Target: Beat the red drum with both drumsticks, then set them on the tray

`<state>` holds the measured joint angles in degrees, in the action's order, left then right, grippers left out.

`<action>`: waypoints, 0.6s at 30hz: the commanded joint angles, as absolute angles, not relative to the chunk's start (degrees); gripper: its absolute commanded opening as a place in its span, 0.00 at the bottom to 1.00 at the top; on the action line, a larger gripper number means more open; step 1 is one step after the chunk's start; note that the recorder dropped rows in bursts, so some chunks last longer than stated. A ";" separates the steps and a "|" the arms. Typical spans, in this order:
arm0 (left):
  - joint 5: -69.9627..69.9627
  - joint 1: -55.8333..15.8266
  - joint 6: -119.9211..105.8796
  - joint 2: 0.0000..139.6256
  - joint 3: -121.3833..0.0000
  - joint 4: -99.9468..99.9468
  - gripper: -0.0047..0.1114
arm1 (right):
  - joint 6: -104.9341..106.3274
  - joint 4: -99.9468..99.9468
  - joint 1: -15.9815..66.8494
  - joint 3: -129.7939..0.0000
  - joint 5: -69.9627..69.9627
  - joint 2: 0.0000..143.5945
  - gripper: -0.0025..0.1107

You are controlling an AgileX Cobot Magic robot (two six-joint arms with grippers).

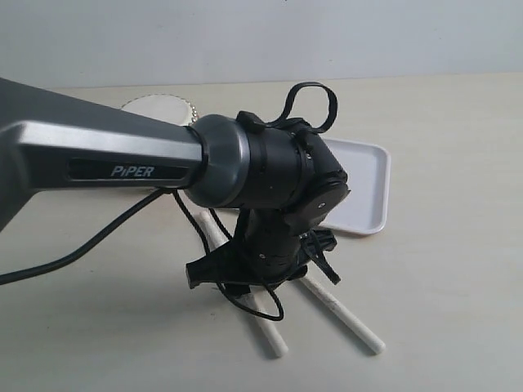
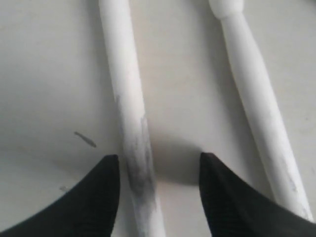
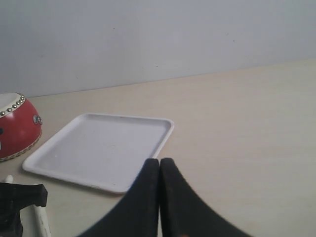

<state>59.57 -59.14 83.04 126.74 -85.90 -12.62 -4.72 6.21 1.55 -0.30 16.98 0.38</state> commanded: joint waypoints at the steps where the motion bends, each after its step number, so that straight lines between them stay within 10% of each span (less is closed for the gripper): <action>1: 57.69 -59.25 82.58 129.07 -83.98 -7.77 0.39 | -4.57 6.11 1.37 0.00 16.61 0.00 0.02; 12: 56.37 -59.25 83.41 129.07 -83.98 -5.80 0.04 | -4.57 6.11 1.37 0.00 16.61 0.00 0.02; 18: 56.48 -59.25 83.44 128.94 -83.98 -5.80 0.04 | -4.57 6.11 1.37 0.00 16.61 0.00 0.02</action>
<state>56.98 -59.05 83.02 126.59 -85.64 -10.47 -4.72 6.21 1.55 -0.30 16.98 0.38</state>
